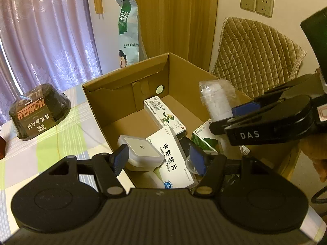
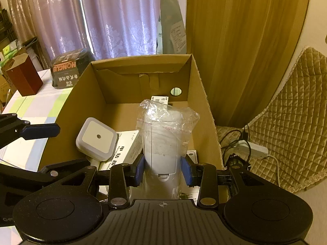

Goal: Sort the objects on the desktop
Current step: 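Lower the adapter with the left tool while the right lowers the bagged stick into the box, then open both tools to release the items into the cardboard box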

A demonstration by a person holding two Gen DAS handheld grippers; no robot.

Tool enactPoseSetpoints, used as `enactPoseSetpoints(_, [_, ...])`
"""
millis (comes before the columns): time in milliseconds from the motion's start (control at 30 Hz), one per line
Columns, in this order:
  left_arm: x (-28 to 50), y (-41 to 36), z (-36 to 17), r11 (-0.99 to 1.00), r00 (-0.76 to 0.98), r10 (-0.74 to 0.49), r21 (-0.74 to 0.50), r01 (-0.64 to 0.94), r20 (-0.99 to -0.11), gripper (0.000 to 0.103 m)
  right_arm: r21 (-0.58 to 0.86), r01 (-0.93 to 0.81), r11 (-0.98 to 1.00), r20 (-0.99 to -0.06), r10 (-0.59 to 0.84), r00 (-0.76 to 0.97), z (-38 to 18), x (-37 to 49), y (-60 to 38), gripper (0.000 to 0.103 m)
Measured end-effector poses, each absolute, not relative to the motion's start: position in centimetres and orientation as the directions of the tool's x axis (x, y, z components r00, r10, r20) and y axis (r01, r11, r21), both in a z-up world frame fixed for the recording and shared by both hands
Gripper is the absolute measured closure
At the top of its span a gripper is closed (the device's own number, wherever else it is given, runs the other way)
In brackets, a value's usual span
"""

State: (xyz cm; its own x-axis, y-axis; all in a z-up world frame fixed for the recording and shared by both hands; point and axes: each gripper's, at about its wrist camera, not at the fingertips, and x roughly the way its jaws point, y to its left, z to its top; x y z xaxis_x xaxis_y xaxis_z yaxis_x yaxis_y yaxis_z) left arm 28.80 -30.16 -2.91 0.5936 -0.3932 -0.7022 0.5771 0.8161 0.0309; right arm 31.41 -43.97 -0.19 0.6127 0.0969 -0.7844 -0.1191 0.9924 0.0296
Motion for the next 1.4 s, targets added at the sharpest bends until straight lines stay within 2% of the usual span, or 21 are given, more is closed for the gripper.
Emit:
enactPoseSetpoints(267, [28.6,-29.7,-2.7,0.818,0.596,-0.394,0.030,0.575,-0.699,0.037,0.038,-0.122,0.992,-0.763,0.108,0.637,0.4,31.3,-43.9,0.065])
enactPoseSetpoints(333, [28.5,-29.6,-2.5,0.822,0.601,-0.389,0.032,0.569,-0.698,0.033,0.039,-0.119,0.992,-0.759,0.107,0.642,0.7,31.1,-44.0,0.065])
enactPoseSetpoints(700, [27.2,-28.3,-1.2,0.839,0.606,-0.384,0.009,0.543,-0.697,0.030,0.060,-0.091,0.994,-0.744,0.106,0.660,2.7,28.9,-44.5,0.064])
enactPoseSetpoints(967, [23.8,-27.2,-0.2,0.862,0.608,-0.379,-0.026,0.506,-0.698,0.014,0.086,-0.072,0.994,-0.734,0.112,0.669,4.1,25.3,-45.1,0.064])
enactPoseSetpoints(1000, [23.2,-27.0,-0.1,0.864,0.609,-0.376,-0.028,0.502,-0.699,0.011,0.089,-0.068,0.994,-0.734,0.111,0.670,4.3,24.8,-45.2,0.062])
enactPoseSetpoints(1033, [22.6,-26.9,0.0,0.869,0.610,-0.373,-0.032,0.495,-0.699,0.008,0.093,-0.063,0.994,-0.732,0.111,0.672,4.5,24.2,-45.4,0.038])
enactPoseSetpoints(1067, [22.1,-26.7,0.1,0.872,0.611,-0.370,-0.035,0.487,-0.700,0.006,0.093,-0.056,0.994,-0.727,0.106,0.678,4.7,23.6,-45.5,0.020])
enactPoseSetpoints(1133, [21.0,-26.2,0.3,0.880,0.614,-0.363,-0.041,0.473,-0.700,0.001,0.097,-0.052,0.994,-0.719,0.106,0.686,5.1,22.4,-45.8,0.020])
enactPoseSetpoints(1400, [16.8,-24.5,0.6,0.909,0.592,-0.346,-0.103,0.405,-0.728,0.001,0.129,-0.026,0.991,-0.730,0.113,0.674,6.0,17.8,-47.1,0.020])
